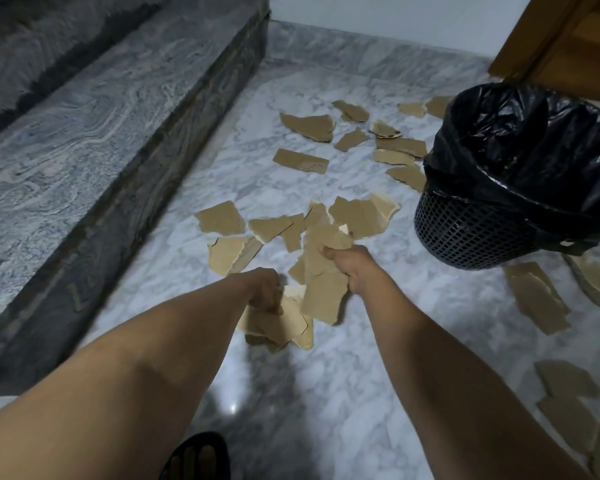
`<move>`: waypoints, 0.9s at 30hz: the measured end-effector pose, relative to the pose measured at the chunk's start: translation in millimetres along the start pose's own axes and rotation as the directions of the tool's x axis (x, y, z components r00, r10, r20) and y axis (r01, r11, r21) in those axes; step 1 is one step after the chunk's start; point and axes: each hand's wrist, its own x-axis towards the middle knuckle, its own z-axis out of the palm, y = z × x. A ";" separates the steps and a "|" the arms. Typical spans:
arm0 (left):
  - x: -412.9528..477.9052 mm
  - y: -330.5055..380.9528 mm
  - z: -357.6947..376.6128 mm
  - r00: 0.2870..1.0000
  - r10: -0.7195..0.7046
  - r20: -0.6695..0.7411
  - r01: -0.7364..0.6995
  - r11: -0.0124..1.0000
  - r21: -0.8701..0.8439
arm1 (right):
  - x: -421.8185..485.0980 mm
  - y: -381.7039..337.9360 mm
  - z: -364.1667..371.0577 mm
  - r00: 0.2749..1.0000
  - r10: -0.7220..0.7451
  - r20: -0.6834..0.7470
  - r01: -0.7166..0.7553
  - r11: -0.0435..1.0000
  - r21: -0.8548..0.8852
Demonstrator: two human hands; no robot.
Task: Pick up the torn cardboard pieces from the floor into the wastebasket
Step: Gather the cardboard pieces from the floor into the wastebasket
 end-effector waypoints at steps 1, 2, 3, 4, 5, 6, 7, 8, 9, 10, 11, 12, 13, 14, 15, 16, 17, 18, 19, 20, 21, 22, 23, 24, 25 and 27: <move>0.6 1.5 0.2 1.000 -0.005 -0.010 0.005 0.999 -0.032 | 4.7 0.9 11.8 1.000 0.013 -0.021 -0.014 0.996 -0.086; -0.4 1.3 -1.1 0.999 0.043 -0.017 -0.043 0.998 0.047 | 7.0 1.2 22.3 0.998 -0.003 -0.058 -0.011 0.972 -0.234; -1.5 1.0 -1.2 0.999 0.049 -0.016 -0.047 0.991 0.123 | 6.4 0.1 30.4 0.994 -0.036 -0.105 -0.006 0.926 -0.378; -1.3 0.5 0.9 0.997 0.077 -0.002 -0.075 0.975 0.207 | 6.7 -2.1 37.3 0.986 -0.081 -0.147 0.003 0.883 -0.469; -0.6 1.6 1.4 0.996 0.082 0.017 -0.084 0.960 0.267 | 7.4 -4.5 43.1 0.981 -0.109 -0.160 0.015 0.865 -0.502; -0.3 0.3 1.3 0.996 0.088 0.011 -0.088 0.963 0.255 | 5.5 -6.4 48.4 0.980 -0.114 -0.164 0.019 0.871 -0.490; -0.9 -1.7 1.5 0.996 0.084 0.005 -0.083 0.969 0.232 | 6.0 -6.3 52.1 0.980 -0.107 -0.168 0.016 0.882 -0.472; -0.3 -3.7 2.7 0.997 0.079 0.000 -0.077 0.980 0.182 | 4.5 -6.4 53.7 0.978 -0.113 -0.178 0.018 0.887 -0.461; -0.2 -4.8 5.3 0.998 0.066 0.005 -0.066 0.989 0.135 | 3.5 -6.6 54.5 0.976 -0.117 -0.184 0.017 0.881 -0.472; -0.8 -4.6 8.9 0.999 0.043 0.014 -0.044 0.994 0.099 | 1.8 -6.2 54.1 0.974 -0.126 -0.186 0.022 0.876 -0.481; 0.4 -5.0 15.3 1.000 0.024 -0.003 -0.024 0.994 0.107 | 0.8 -5.8 52.6 0.975 -0.145 -0.171 0.042 0.867 -0.497; 0.0 -4.5 21.0 0.999 0.004 -0.039 0.002 0.990 0.144 | -2.1 -7.5 50.2 0.977 -0.158 -0.141 0.066 0.859 -0.508; -1.6 -3.6 25.2 0.997 0.002 -0.081 0.014 0.982 0.190 | -2.2 -9.6 46.9 0.976 -0.190 -0.105 0.110 0.850 -0.516; -1.3 -4.3 28.8 0.995 0.000 -0.104 0.022 0.977 0.212 | -3.2 -12.4 42.3 0.976 -0.211 -0.060 0.153 0.849 -0.506; 0.6 -5.1 32.2 0.993 -0.003 -0.115 0.029 0.975 0.221 | -2.7 -13.6 36.7 0.971 -0.238 -0.009 0.206 0.858 -0.471; 1.0 -6.3 34.6 0.994 -0.006 -0.110 0.030 0.976 0.218 | -3.0 -15.8 29.1 0.968 -0.252 0.026 0.240 0.884 -0.400; -0.7 -5.1 34.0 0.995 -0.010 -0.096 0.032 0.972 0.231 | -3.7 -19.0 19.8 0.961 -0.275 0.039 0.272 0.909 -0.316; -0.4 -5.1 33.1 0.997 -0.010 -0.073 0.028 0.966 0.256 | -5.8 -23.1 9.6 0.961 -0.275 0.033 0.275 0.935 -0.224; -1.3 -4.9 32.8 0.999 -0.009 -0.053 0.023 0.959 0.283 | -6.0 -26.9 -2.2 0.963 -0.269 0.017 0.269 0.955 -0.124; -0.6 -6.1 33.4 0.999 -0.001 -0.043 0.014 0.956 0.294 | -5.5 -30.4 -13.6 0.968 -0.253 0.001 0.252 0.967 -0.035; -4.8 -4.5 31.7 0.999 -0.019 -0.027 0.026 0.957 0.289 | -4.7 -33.5 -24.2 0.972 -0.235 -0.018 0.235 0.972 0.023; -3.6 -4.1 32.2 0.999 -0.033 -0.021 0.038 0.963 0.268 | -4.1 -36.7 -34.7 0.976 -0.215 -0.037 0.216 0.975 0.052; -6.8 -2.1 31.3 0.998 -0.066 -0.001 0.063 0.961 0.271 | -3.2 -39.0 -44.1 0.978 -0.201 -0.057 0.205 0.977 0.066; -5.8 -1.6 32.7 0.997 -0.079 0.026 0.069 0.960 0.273 | -0.4 -39.9 -51.6 0.979 -0.188 -0.081 0.194 0.978 0.079; -3.2 -2.2 34.4 0.995 -0.090 0.047 0.074 0.961 0.268 | 0.1 -41.2 -58.2 0.980 -0.175 -0.095 0.185 0.978 0.101; 1.2 -2.2 36.5 0.989 -0.111 0.096 0.081 0.957 0.279 | 2.7 -39.8 -66.3 0.984 -0.134 -0.114 0.152 0.974 0.166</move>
